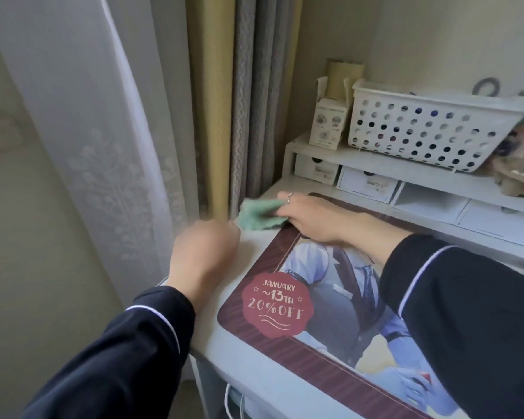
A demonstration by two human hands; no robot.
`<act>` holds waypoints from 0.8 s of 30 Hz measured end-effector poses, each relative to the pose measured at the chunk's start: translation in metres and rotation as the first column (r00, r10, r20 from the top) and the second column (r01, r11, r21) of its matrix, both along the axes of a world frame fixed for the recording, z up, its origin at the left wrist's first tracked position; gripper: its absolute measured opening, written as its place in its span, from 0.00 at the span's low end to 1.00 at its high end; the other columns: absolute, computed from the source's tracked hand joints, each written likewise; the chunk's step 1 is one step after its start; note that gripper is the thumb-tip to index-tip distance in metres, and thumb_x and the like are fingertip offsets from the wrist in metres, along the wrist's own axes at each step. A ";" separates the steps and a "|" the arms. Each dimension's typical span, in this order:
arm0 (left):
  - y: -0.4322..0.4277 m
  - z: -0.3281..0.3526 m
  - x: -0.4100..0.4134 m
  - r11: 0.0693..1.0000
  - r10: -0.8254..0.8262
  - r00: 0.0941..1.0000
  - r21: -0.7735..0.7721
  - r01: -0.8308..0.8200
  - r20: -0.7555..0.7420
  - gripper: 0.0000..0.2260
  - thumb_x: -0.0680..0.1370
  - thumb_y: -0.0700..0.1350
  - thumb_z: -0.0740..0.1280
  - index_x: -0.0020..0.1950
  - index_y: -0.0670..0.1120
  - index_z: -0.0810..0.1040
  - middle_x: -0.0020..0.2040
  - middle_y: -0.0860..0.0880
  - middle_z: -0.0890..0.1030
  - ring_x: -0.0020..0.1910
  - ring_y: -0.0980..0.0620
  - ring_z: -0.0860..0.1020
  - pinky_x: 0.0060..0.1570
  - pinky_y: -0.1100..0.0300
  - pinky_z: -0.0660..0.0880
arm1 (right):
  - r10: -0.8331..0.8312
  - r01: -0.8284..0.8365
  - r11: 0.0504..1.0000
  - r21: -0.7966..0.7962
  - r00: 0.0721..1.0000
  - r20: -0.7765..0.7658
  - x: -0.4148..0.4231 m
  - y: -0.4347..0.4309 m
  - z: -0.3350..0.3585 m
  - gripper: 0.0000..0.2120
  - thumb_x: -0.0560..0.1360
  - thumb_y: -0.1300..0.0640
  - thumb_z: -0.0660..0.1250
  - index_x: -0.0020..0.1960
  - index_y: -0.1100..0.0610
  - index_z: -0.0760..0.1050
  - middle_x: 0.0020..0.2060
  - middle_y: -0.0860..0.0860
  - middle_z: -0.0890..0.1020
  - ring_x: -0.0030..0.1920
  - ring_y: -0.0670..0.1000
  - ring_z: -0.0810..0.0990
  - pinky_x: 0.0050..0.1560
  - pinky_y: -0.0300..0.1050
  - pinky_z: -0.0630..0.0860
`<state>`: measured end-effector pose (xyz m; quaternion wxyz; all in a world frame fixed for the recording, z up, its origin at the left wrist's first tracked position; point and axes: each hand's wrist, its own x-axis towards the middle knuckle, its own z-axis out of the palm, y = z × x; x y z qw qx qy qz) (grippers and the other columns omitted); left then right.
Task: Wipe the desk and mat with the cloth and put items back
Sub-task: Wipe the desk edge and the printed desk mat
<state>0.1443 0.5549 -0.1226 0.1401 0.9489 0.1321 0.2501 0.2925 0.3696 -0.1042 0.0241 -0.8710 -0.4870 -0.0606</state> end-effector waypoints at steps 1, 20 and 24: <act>0.000 0.000 0.000 1.000 0.001 1.000 0.008 -0.001 0.000 0.22 0.79 0.50 0.54 0.28 0.39 0.65 0.26 0.46 0.68 0.29 0.40 0.68 0.32 0.56 0.62 | 0.010 -0.010 1.000 -0.007 1.000 0.019 0.003 -0.004 0.001 0.13 0.74 0.65 0.55 0.41 0.48 0.70 0.44 0.43 0.67 0.41 0.46 0.68 0.38 0.50 0.70; 0.001 0.000 0.000 1.000 0.024 1.000 0.015 -0.023 -0.004 0.23 0.79 0.50 0.55 0.27 0.40 0.63 0.25 0.46 0.66 0.24 0.48 0.62 0.31 0.56 0.61 | -0.659 0.668 0.744 0.017 0.728 0.187 0.043 -0.067 0.011 0.15 0.75 0.67 0.62 0.59 0.57 0.77 0.54 0.58 0.77 0.53 0.61 0.78 0.49 0.52 0.77; 0.002 -0.001 0.000 1.000 0.016 1.000 0.025 -0.016 0.003 0.23 0.79 0.50 0.55 0.26 0.41 0.63 0.25 0.47 0.66 0.24 0.48 0.62 0.32 0.56 0.61 | -0.428 0.427 0.903 0.045 0.903 0.029 0.016 -0.021 0.010 0.20 0.76 0.67 0.59 0.63 0.51 0.76 0.58 0.56 0.78 0.54 0.58 0.78 0.49 0.49 0.76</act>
